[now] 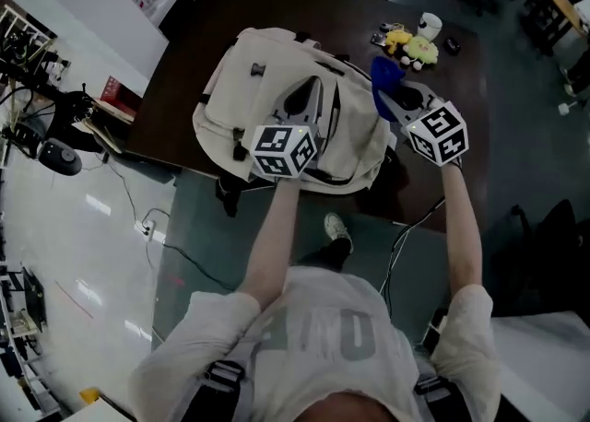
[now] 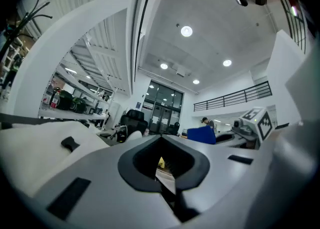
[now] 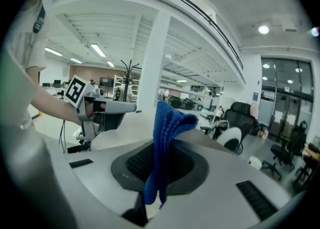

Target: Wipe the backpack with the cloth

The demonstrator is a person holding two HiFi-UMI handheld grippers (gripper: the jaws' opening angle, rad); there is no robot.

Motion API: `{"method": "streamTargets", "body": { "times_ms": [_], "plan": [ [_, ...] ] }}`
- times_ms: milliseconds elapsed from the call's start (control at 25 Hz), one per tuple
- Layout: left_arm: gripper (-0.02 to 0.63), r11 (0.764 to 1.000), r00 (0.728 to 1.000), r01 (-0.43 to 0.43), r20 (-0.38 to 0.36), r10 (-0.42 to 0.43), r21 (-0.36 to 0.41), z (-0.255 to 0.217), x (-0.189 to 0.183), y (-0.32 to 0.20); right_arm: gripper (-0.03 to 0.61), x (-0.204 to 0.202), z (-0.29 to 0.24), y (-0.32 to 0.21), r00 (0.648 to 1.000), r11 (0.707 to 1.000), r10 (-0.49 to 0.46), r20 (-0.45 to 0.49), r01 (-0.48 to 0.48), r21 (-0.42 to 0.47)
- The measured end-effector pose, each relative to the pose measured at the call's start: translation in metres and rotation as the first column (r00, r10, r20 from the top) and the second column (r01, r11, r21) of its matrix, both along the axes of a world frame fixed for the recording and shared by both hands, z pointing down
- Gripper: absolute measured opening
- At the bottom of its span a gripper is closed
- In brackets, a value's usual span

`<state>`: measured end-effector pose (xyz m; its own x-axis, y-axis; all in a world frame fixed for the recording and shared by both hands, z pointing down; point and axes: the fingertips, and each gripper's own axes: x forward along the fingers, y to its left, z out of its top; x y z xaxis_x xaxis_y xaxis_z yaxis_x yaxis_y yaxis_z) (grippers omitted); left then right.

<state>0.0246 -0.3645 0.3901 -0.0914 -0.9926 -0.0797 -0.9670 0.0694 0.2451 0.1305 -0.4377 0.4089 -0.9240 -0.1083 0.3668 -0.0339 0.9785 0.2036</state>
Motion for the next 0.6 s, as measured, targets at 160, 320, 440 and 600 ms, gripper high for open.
{"method": "streamTargets", "body": {
  "times_ms": [160,320,440,600],
  "plan": [
    [0.002,0.997,0.997,0.072,0.015,-0.072,0.000,-0.009,-0.041,-0.025,0.043,-0.072,-0.042,-0.048,0.984,0.978,-0.174,0.045,0.167,0.127],
    [0.002,0.994,0.994,0.106,-0.033,-0.106,0.018,-0.011,-0.074,-0.044,0.043,-0.146,-0.056,-0.078,0.934,0.920,-0.355,0.038,0.342,0.194],
    [0.002,0.994,0.993,0.111,-0.052,-0.110,0.007,-0.008,-0.094,-0.058,0.042,-0.203,-0.041,-0.090,0.876,0.856,-0.482,-0.019,0.476,0.203],
    [0.002,0.993,0.992,0.114,-0.058,-0.115,-0.022,0.005,-0.113,-0.066,0.043,-0.277,0.009,-0.089,0.792,0.781,-0.602,-0.098,0.610,0.132]
  ]
}}
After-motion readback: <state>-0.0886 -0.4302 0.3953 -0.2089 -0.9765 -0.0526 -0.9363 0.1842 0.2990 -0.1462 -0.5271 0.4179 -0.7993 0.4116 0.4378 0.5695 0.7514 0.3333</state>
